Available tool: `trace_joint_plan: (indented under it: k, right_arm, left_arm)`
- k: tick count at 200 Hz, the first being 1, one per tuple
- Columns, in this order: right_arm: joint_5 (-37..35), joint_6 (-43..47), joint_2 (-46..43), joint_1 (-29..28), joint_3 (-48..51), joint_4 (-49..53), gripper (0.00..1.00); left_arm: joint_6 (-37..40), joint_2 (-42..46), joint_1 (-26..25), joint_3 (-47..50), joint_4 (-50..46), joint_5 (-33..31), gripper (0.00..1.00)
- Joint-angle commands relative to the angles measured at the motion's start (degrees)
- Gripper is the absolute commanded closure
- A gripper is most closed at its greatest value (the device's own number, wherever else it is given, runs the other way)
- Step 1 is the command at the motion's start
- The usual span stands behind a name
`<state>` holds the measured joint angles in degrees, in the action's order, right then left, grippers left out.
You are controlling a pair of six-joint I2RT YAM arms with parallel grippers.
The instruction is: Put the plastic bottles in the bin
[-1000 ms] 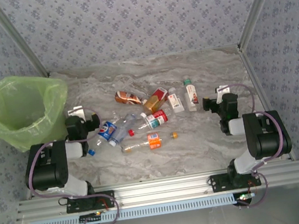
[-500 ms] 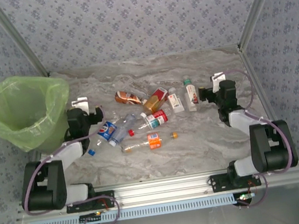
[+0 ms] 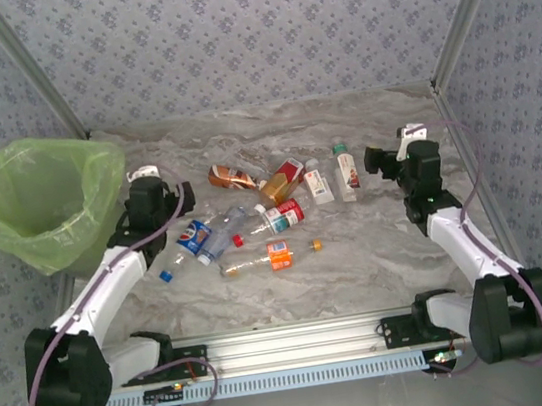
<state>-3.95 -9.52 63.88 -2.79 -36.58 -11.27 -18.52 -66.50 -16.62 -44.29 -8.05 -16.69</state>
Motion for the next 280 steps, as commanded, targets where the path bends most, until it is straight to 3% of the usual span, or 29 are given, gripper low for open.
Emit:
trace_joint_plan:
  k: [1, 27, 48, 89, 116, 164, 227, 280]
  right_arm:
    - [-1.6, -5.9, -2.0, -0.2, -0.7, 5.9, 0.01]
    - [-1.8, -7.4, -4.0, -0.2, -0.3, 7.6, 0.01]
    - [-2.1, -7.8, -5.0, -0.2, 0.3, 7.5, 0.01]
    - [-4.2, -8.9, -6.5, -0.2, 2.0, 5.7, 0.01]
    - [-4.4, -8.9, -6.9, -0.1, 2.1, 5.8, 0.01]
    - [-5.1, -9.0, -7.2, -0.4, 2.5, 6.3, 0.01]
    - [-5.4, -9.4, -7.9, -0.6, 3.0, 6.8, 0.01]
    - [-5.5, -9.6, -8.7, -0.7, 3.0, 7.7, 0.01]
  left_arm:
    - [-8.1, 0.1, -0.1, -3.0, -17.5, 5.6, 0.01]
    - [-6.9, -3.3, -0.1, -6.3, -26.7, 16.2, 0.01]
    - [-4.8, -5.6, -0.2, -5.9, -29.6, 18.6, 0.01]
    - [-3.7, -11.4, -0.4, -6.2, -28.2, 18.9, 0.01]
    - [-3.5, -15.0, -0.4, -7.2, -27.7, 13.6, 0.01]
    - [-2.6, -20.5, 0.2, -9.5, -25.7, 16.5, 0.01]
    - [-1.6, -26.9, -0.9, -11.0, -23.5, 17.1, 0.12]
    - [-2.7, -30.4, -4.6, -11.3, -19.9, 10.0, 0.25]
